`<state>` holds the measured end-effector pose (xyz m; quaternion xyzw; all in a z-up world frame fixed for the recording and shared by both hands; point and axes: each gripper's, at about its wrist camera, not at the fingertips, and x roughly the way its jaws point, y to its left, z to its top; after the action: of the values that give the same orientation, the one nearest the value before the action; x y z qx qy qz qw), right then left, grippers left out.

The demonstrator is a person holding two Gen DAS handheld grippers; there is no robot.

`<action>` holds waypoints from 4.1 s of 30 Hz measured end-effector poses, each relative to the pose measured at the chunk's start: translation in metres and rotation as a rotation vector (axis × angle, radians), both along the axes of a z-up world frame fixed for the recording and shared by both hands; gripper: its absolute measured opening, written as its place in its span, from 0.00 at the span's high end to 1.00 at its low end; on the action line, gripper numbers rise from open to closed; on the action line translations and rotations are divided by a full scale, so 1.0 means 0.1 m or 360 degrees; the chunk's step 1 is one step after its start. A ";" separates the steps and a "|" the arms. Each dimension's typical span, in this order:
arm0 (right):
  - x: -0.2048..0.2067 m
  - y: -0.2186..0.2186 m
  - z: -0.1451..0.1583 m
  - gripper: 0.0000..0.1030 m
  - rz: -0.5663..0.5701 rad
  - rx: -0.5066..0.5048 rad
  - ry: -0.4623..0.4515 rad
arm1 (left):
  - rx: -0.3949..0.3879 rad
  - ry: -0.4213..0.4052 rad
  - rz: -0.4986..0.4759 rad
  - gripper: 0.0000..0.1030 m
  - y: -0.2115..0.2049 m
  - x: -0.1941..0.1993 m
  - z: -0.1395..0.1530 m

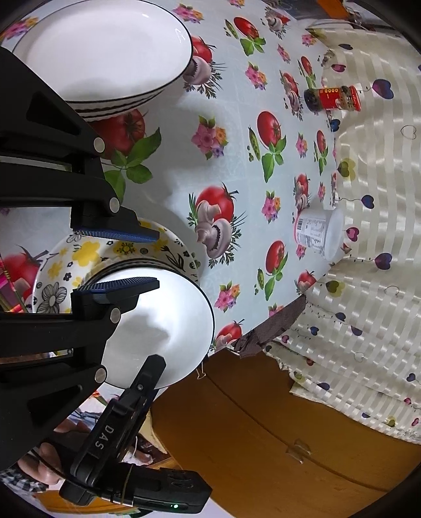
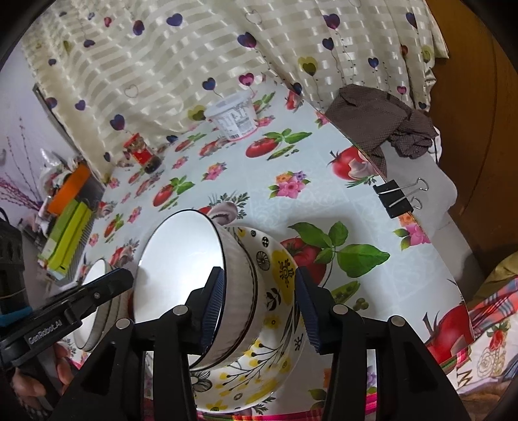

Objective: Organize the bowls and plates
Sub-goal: 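Lower the white bowl into the bowl in the floral plate, then grasp the floral plate rim with both tools and lift it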

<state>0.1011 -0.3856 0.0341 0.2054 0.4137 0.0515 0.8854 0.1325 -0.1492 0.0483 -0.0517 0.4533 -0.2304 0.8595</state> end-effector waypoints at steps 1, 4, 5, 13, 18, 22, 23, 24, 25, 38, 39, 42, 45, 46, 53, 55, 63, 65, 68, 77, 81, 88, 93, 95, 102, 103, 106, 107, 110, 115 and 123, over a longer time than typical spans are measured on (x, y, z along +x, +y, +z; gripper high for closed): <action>-0.03 -0.01 0.02 0.56 0.0003 0.0007 -0.0018 | -0.0003 -0.0003 0.0006 0.78 0.02 -0.01 0.00; -0.15 -0.06 0.08 0.56 -0.0001 0.0041 -0.0099 | -0.0024 0.0008 0.0015 0.78 0.08 -0.03 -0.02; -0.20 -0.09 0.10 0.56 -0.0018 0.0039 -0.0124 | -0.0031 0.0011 0.0017 0.78 0.10 -0.04 -0.03; -0.48 -0.19 0.14 0.56 -0.0105 0.0009 -0.0191 | -0.0047 0.0001 0.0049 0.78 0.23 -0.22 -0.11; -0.54 -0.26 0.06 0.56 -0.0124 -0.0039 -0.0139 | -0.0042 0.0035 0.0052 0.78 0.23 -0.28 -0.21; -0.54 -0.28 -0.08 0.56 -0.0103 -0.0031 -0.0067 | -0.0029 0.0066 0.0033 0.78 0.18 -0.31 -0.30; -0.53 -0.27 -0.12 0.56 -0.0097 -0.0033 -0.0055 | -0.0024 0.0071 0.0030 0.78 0.17 -0.31 -0.32; -0.52 -0.26 -0.14 0.56 -0.0086 -0.0033 -0.0048 | -0.0022 0.0078 0.0041 0.78 0.16 -0.32 -0.34; -0.50 -0.25 -0.15 0.56 -0.0074 -0.0033 -0.0042 | -0.0024 0.0081 0.0044 0.78 0.17 -0.32 -0.35; -0.21 -0.06 -0.37 0.56 0.0024 -0.0145 0.0087 | 0.0020 0.0088 0.0066 0.77 0.13 -0.29 -0.41; -0.18 -0.05 -0.40 0.56 0.0024 -0.0159 0.0105 | 0.0019 0.0091 0.0067 0.77 0.13 -0.29 -0.42; -0.13 -0.04 -0.47 0.63 0.0022 -0.0175 0.0136 | 0.0024 0.0101 0.0069 0.77 0.12 -0.28 -0.44; -0.11 -0.09 -0.52 0.74 0.0046 -0.0052 0.0127 | 0.0037 0.0109 0.0071 0.77 0.10 -0.27 -0.46; -0.10 -0.09 -0.51 0.76 0.0049 -0.0053 0.0121 | 0.0043 0.0113 0.0067 0.77 0.08 -0.26 -0.47; -0.12 -0.22 -0.48 0.83 -0.0018 -0.0083 0.0125 | 0.0047 0.0129 -0.0025 0.77 -0.09 -0.29 -0.51; -0.15 -0.27 -0.48 0.83 -0.0032 -0.0083 0.0122 | 0.0045 0.0143 -0.0048 0.77 -0.15 -0.28 -0.54; -0.22 -0.28 -0.45 0.81 0.0019 -0.0214 0.0084 | 0.0047 0.0182 -0.0121 0.76 -0.30 -0.24 -0.67; -0.23 -0.28 -0.45 0.77 0.0028 -0.0247 0.0067 | 0.0027 0.0195 -0.0118 0.73 -0.29 -0.22 -0.69; -0.23 -0.31 -0.48 0.71 0.0054 -0.0235 0.0066 | 0.0027 0.0210 -0.0104 0.64 -0.28 -0.19 -0.73; -0.19 -0.46 -0.57 0.58 0.0056 -0.0087 0.0083 | 0.0070 0.0144 -0.0128 0.60 -0.32 -0.16 -0.77; -0.19 -0.45 -0.58 0.57 0.0080 -0.0090 0.0055 | 0.0057 0.0146 -0.0132 0.60 -0.31 -0.14 -0.77; -0.17 -0.47 -0.59 0.56 0.0131 -0.0071 0.0038 | 0.0044 0.0119 -0.0130 0.60 -0.31 -0.16 -0.79; -0.17 -0.45 -0.58 0.57 0.0113 -0.0099 0.0017 | 0.0049 0.0108 -0.0114 0.60 -0.32 -0.17 -0.79; -0.18 -0.43 -0.58 0.68 0.0126 -0.0093 -0.0007 | 0.0047 0.0106 -0.0112 0.60 -0.32 -0.17 -0.78; -0.22 -0.28 -0.52 0.86 0.0184 -0.0132 -0.0086 | 0.0023 0.0111 -0.0103 0.62 -0.30 -0.18 -0.78; -0.22 -0.30 -0.53 0.86 0.0179 -0.0110 -0.0086 | 0.0025 0.0111 -0.0104 0.62 -0.30 -0.18 -0.78; -0.23 -0.29 -0.53 0.86 0.0172 -0.0119 -0.0099 | 0.0025 0.0098 -0.0116 0.64 -0.30 -0.18 -0.78; -0.23 -0.28 -0.52 0.86 0.0169 -0.0129 -0.0104 | 0.0024 0.0093 -0.0121 0.67 -0.31 -0.18 -0.77; -0.25 -0.28 -0.53 0.86 0.0151 -0.0127 -0.0114 | 0.0058 0.0041 -0.0141 0.74 -0.35 -0.21 -0.74; -0.29 -0.28 -0.53 0.86 0.0131 -0.0131 -0.0147 | 0.0090 -0.0029 -0.0155 0.75 -0.39 -0.25 -0.69; -0.33 -0.29 -0.55 0.86 0.0101 -0.0110 -0.0194 | 0.0097 -0.0044 -0.0152 0.75 -0.40 -0.25 -0.69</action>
<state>0.0676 -0.4150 -0.0204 0.1579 0.3668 0.0776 0.9135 0.1072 -0.1895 -0.0208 -0.0006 0.4501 -0.2578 0.8549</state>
